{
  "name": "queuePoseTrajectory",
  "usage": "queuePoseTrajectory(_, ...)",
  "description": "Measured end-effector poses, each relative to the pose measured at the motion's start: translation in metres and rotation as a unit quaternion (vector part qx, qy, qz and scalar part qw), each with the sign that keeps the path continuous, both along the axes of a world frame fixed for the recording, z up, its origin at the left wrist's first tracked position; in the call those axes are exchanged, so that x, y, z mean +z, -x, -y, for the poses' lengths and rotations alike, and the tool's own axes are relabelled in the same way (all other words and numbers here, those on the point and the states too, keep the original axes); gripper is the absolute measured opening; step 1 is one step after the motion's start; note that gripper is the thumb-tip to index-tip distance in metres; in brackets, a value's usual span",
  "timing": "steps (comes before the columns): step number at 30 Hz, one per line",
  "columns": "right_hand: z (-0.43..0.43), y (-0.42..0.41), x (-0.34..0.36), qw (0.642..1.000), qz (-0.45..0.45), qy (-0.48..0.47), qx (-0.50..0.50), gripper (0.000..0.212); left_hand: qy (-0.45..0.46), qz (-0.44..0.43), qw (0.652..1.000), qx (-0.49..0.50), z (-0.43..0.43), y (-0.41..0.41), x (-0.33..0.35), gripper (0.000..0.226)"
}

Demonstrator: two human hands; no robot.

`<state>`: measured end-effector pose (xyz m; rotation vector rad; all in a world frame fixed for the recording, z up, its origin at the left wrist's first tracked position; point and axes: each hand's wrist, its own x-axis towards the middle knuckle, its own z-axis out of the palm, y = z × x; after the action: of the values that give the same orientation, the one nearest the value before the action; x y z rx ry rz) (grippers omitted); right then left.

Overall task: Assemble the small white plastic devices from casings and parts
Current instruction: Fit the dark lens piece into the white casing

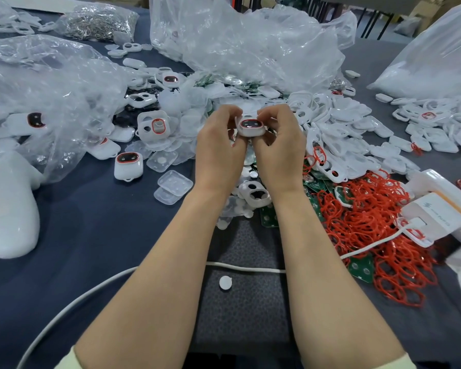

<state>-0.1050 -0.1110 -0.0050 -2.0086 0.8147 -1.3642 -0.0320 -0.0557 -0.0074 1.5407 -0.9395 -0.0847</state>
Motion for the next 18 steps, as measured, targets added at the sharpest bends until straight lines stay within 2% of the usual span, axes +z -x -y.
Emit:
queuePoseTrajectory(6,0.001,0.0,0.0,1.0,-0.002,-0.008,0.002,0.011,-0.001,0.011,1.0,0.002,0.0,-0.001,-0.002,0.021)
queuePoseTrajectory(10,0.002,0.001,0.0,0.998,0.01,-0.066,0.016,0.004,-0.015,0.001,1.0,0.006,0.002,-0.004,-0.002,0.004)
queuePoseTrajectory(12,0.003,0.003,0.001,0.994,-0.002,-0.105,0.036,0.006,-0.019,-0.013,1.0,0.003,0.002,-0.005,-0.002,0.013)
queuePoseTrajectory(15,0.005,0.005,0.004,0.986,-0.056,-0.138,0.069,0.01,-0.039,-0.025,0.999,-0.017,0.002,-0.007,-0.002,0.005)
queuePoseTrajectory(17,0.007,0.007,0.008,0.98,-0.068,-0.167,0.077,0.011,-0.047,-0.057,0.997,-0.015,0.003,-0.009,-0.001,0.006)
queuePoseTrajectory(18,0.008,0.01,0.011,0.979,-0.071,-0.18,0.07,0.011,-0.039,-0.11,0.993,-0.014,0.003,-0.011,0.0,0.008)
